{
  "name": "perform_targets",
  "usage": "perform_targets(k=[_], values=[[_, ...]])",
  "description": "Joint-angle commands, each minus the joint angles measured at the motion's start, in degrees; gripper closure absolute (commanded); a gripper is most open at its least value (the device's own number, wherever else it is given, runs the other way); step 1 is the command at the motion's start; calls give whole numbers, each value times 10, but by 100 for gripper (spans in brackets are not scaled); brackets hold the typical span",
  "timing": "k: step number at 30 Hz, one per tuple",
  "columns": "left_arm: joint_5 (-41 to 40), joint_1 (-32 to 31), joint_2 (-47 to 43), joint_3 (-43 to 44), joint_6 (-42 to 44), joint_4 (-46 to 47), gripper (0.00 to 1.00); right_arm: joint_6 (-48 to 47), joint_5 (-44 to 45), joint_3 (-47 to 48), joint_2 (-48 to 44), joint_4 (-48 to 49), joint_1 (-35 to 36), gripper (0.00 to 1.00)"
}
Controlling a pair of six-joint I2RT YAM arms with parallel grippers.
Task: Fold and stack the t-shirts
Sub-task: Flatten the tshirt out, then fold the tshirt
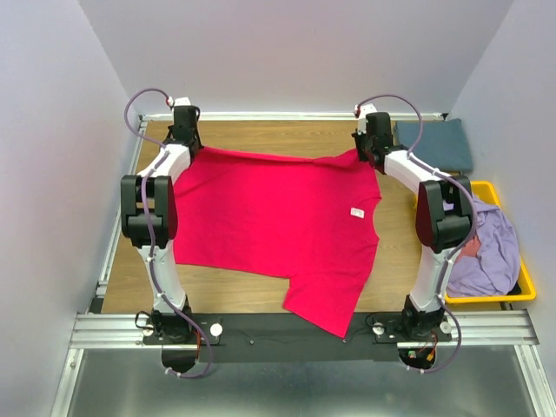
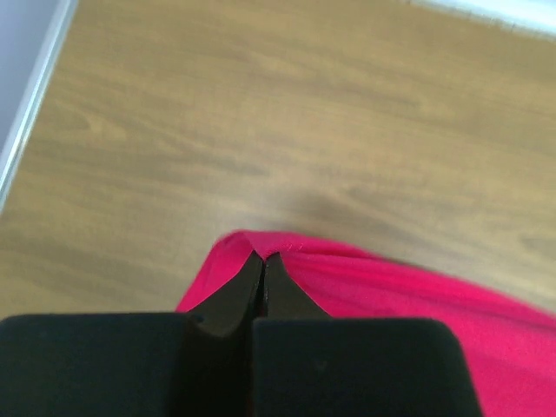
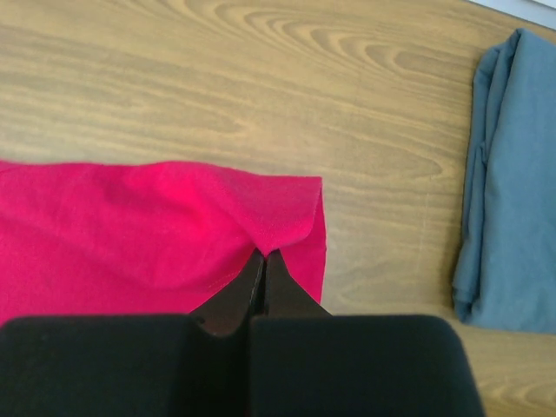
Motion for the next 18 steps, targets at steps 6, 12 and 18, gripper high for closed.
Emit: perform_targets(k=[6,12,18], values=[[11,26,68,130,28,-29,100,57,25,67,23,-12,-2,99],[28,30,91,171,25,-67,100,122,34,71,-3,-73,-1,99],[42,38,91,184,-2,-106,100,206,-3,59,-33,-132,-2,99]])
